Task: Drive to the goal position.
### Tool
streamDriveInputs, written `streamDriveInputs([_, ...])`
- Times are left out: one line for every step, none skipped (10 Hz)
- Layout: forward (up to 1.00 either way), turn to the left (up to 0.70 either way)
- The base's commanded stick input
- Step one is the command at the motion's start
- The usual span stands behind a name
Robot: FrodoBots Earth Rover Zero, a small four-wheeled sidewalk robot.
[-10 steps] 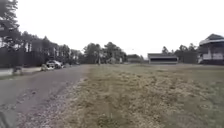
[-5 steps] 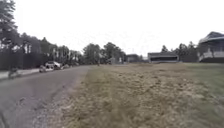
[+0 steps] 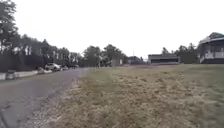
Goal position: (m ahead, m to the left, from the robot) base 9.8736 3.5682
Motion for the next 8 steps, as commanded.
streamDriveInputs([0.70, 0.00])
streamDriveInputs([0.70, 0.00])
streamDriveInputs([0.70, 0.00])
streamDriveInputs([0.70, 0.00])
streamDriveInputs([0.70, 0.00])
streamDriveInputs([0.70, 0.00])
streamDriveInputs([0.70, 0.00])
streamDriveInputs([0.70, 0.00])
